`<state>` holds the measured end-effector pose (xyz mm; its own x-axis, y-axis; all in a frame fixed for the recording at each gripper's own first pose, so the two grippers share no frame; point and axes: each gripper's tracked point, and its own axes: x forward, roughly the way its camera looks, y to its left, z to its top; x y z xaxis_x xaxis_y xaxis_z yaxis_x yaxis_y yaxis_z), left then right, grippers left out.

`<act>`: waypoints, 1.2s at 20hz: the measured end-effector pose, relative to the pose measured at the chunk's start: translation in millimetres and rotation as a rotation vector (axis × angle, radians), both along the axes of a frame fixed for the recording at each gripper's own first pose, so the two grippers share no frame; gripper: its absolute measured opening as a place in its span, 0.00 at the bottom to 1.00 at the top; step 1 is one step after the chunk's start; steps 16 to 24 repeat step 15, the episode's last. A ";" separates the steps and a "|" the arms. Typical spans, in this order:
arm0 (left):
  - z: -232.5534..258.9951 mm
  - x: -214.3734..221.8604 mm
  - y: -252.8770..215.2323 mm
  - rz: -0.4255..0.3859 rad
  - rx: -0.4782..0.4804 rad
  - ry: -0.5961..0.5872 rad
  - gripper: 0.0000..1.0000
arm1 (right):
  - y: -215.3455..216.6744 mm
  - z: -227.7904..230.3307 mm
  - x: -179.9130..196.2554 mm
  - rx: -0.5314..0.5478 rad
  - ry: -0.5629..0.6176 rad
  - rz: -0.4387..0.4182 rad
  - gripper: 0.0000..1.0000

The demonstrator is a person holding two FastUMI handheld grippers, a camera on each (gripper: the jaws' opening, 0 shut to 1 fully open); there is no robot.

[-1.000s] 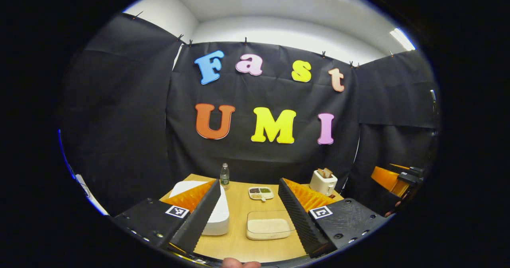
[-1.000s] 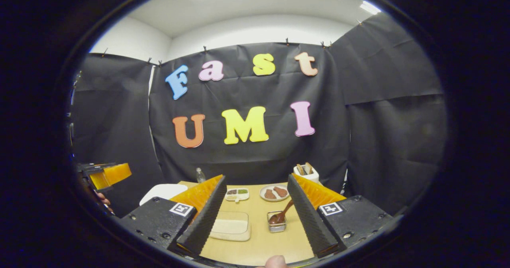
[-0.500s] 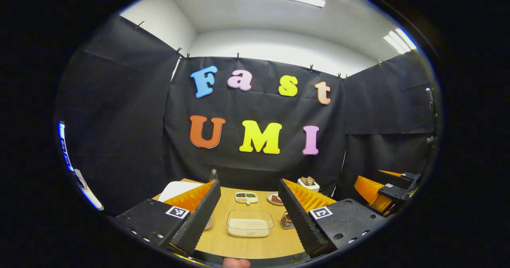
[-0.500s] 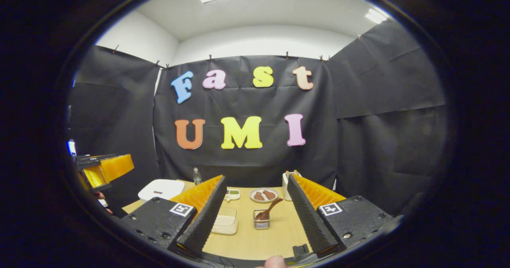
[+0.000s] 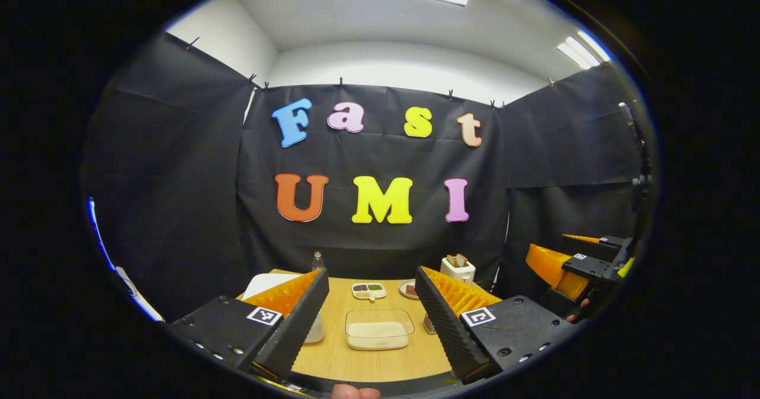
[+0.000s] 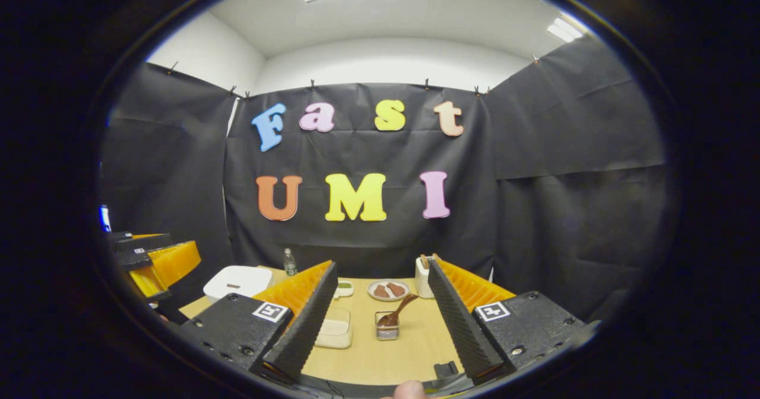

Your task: Close the left gripper, press the button to open the rice cooker; take a wooden spoon from the chopstick holder with the right hand, scoop a spoonful of rice and pour it into the rice cooker, then put the wooden spoon back into the chopstick holder.

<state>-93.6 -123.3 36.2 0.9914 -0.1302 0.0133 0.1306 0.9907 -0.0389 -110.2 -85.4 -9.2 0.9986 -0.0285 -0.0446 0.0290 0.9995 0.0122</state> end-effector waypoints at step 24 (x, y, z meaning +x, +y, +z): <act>10.0 20.4 0.8 -0.091 0.008 -0.028 0.94 | 3.7 4.7 3.2 0.039 0.008 -0.076 0.99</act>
